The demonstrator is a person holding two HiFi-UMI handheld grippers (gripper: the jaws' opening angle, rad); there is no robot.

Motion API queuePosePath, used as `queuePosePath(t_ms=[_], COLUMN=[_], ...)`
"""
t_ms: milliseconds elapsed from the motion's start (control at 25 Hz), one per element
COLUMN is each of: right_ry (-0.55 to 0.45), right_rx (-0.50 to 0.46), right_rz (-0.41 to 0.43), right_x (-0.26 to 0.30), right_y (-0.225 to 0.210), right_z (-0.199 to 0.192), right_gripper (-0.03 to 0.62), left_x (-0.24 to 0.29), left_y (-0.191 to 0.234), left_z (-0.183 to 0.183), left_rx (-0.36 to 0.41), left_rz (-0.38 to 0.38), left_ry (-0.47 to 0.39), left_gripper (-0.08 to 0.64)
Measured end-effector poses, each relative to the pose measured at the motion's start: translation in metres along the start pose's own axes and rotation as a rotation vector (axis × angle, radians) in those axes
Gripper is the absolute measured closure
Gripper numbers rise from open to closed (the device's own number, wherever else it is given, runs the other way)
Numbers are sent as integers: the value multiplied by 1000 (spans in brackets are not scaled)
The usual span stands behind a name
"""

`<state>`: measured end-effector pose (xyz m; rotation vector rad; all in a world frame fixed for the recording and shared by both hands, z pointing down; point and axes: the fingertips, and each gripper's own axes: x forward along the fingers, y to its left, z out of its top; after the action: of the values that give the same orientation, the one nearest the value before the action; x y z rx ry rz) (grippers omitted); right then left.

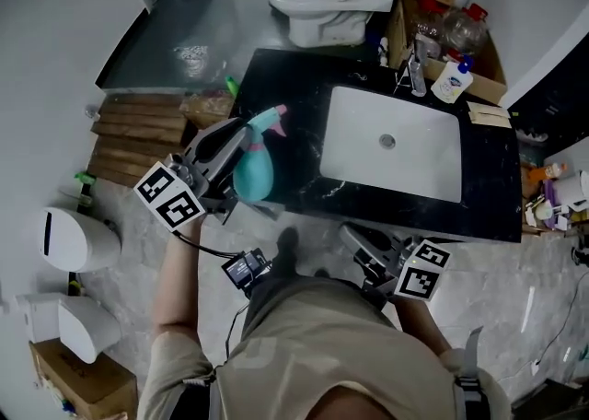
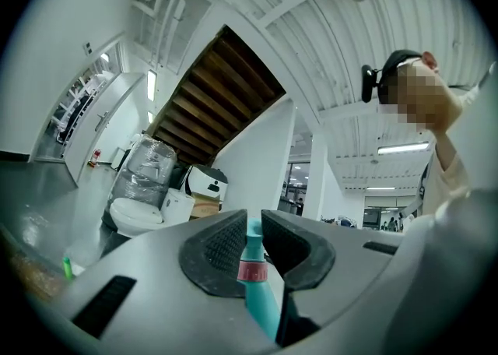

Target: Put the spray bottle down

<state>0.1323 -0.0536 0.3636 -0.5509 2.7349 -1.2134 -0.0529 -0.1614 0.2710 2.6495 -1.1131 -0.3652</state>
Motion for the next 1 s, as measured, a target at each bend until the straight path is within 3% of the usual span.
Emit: queuePosePath(t_ms=[520, 1000], right_ry=[7, 34], right_rx=[5, -2], right_rz=[-121, -198], right_x=[63, 99], right_y=[-21, -35], right_z=[21, 27], right_gripper=[571, 571], left_x=[26, 47], left_y=[104, 157], left_z=[6, 0], left_rx=[-73, -119], left_rz=[-51, -114], left_ry=[-27, -53], left_gripper=[499, 499])
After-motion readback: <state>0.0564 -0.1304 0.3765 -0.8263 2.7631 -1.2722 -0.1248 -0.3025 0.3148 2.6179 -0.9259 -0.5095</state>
